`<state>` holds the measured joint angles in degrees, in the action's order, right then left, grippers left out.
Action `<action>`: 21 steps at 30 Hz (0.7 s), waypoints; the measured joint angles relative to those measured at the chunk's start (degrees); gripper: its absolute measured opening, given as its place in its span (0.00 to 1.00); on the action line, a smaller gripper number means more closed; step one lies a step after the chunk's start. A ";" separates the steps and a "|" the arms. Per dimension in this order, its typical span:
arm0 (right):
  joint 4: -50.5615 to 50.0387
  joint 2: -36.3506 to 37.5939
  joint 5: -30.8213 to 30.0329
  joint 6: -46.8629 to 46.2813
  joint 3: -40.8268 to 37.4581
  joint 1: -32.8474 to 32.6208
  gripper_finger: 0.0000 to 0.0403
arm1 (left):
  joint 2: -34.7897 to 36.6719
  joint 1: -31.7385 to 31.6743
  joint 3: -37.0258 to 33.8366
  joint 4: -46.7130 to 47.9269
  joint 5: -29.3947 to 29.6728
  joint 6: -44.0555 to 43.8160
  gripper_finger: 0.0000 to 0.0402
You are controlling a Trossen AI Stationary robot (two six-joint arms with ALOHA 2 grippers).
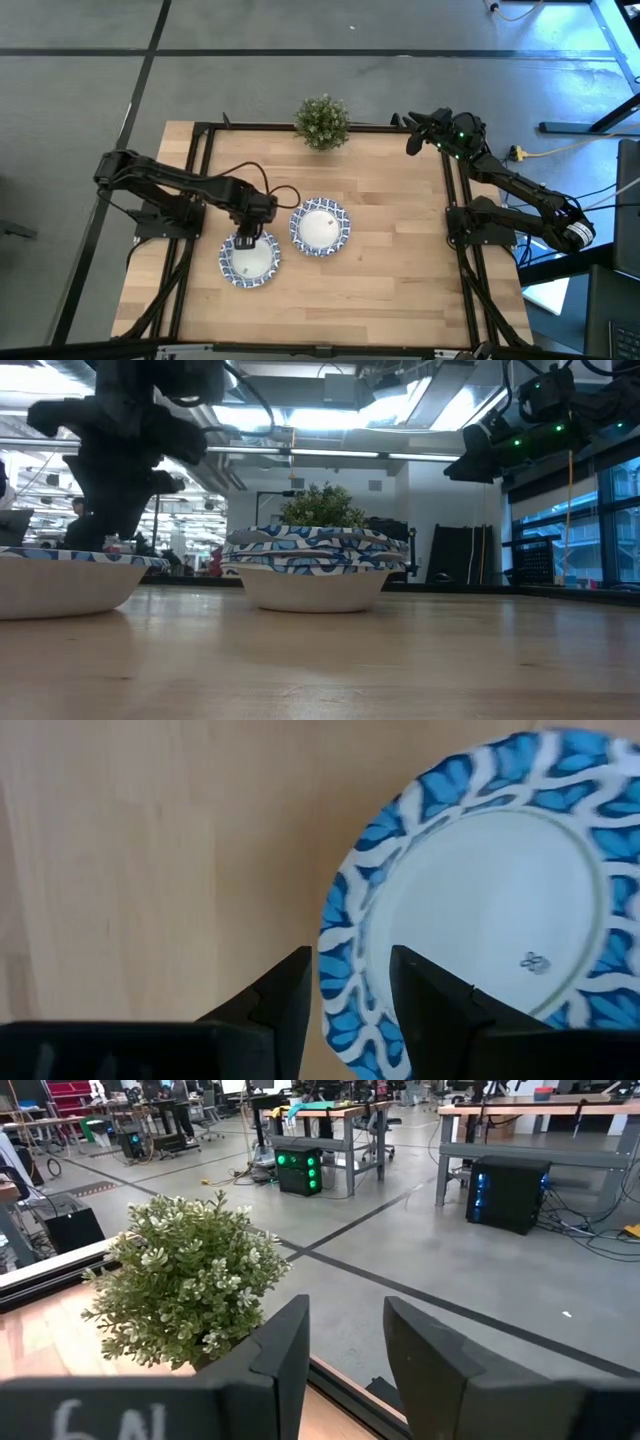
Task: Nest bowls inside each other
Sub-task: Stack the white bowl on the stacked white bowls
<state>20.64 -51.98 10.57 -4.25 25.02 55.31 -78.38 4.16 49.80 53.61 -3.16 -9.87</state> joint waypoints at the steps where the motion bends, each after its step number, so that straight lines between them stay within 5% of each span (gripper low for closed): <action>1: 0.01 -0.01 0.04 0.00 0.00 -0.01 0.33 | -0.35 0.00 -0.02 0.03 0.55 0.00 0.33; 21: -0.37 0.00 0.21 -0.22 0.00 -0.09 0.33 | -9.58 -0.02 0.00 -4.38 0.54 -0.08 0.33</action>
<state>20.27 -51.98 10.77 -4.47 25.02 55.22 -87.96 4.14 49.80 49.23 -2.62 -9.95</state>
